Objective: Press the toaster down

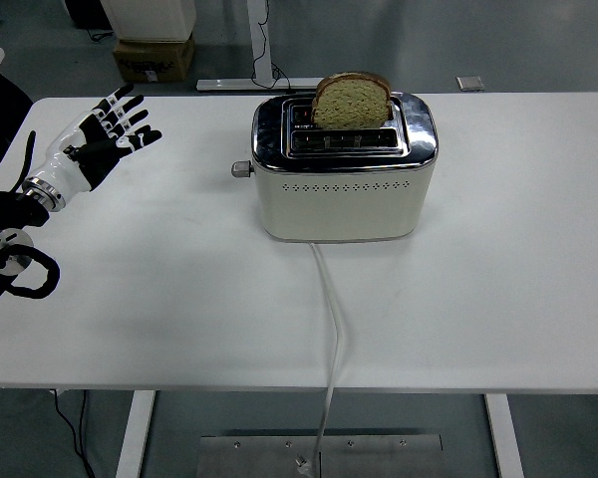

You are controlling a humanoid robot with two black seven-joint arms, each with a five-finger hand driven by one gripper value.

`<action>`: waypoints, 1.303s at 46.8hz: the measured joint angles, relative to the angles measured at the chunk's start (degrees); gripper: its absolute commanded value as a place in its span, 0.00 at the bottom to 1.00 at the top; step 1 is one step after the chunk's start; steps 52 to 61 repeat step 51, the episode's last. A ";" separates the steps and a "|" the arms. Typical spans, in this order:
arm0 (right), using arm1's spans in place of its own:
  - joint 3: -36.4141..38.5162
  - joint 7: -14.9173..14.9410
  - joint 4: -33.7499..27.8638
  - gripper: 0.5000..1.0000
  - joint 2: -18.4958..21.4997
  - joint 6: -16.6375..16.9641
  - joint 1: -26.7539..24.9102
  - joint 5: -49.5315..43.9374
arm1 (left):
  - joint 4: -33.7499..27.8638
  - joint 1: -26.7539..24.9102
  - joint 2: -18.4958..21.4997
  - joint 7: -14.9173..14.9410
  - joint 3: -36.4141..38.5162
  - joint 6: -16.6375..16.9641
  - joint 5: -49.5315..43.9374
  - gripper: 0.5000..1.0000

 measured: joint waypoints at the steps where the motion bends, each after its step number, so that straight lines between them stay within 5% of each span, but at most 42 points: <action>1: 0.00 0.00 0.00 1.00 0.00 0.00 0.00 0.00 | 0.63 0.08 -0.44 -0.36 -0.42 -0.01 -0.93 1.00; 25: -0.05 0.01 0.15 1.00 0.00 0.00 0.05 -0.09 | 13.73 0.58 -9.16 -2.35 -6.18 -0.14 -10.52 1.00; 61: -0.09 -0.02 0.17 1.00 0.00 0.01 0.10 -0.17 | 14.27 0.49 -10.34 -2.32 -8.26 -0.90 -10.57 1.00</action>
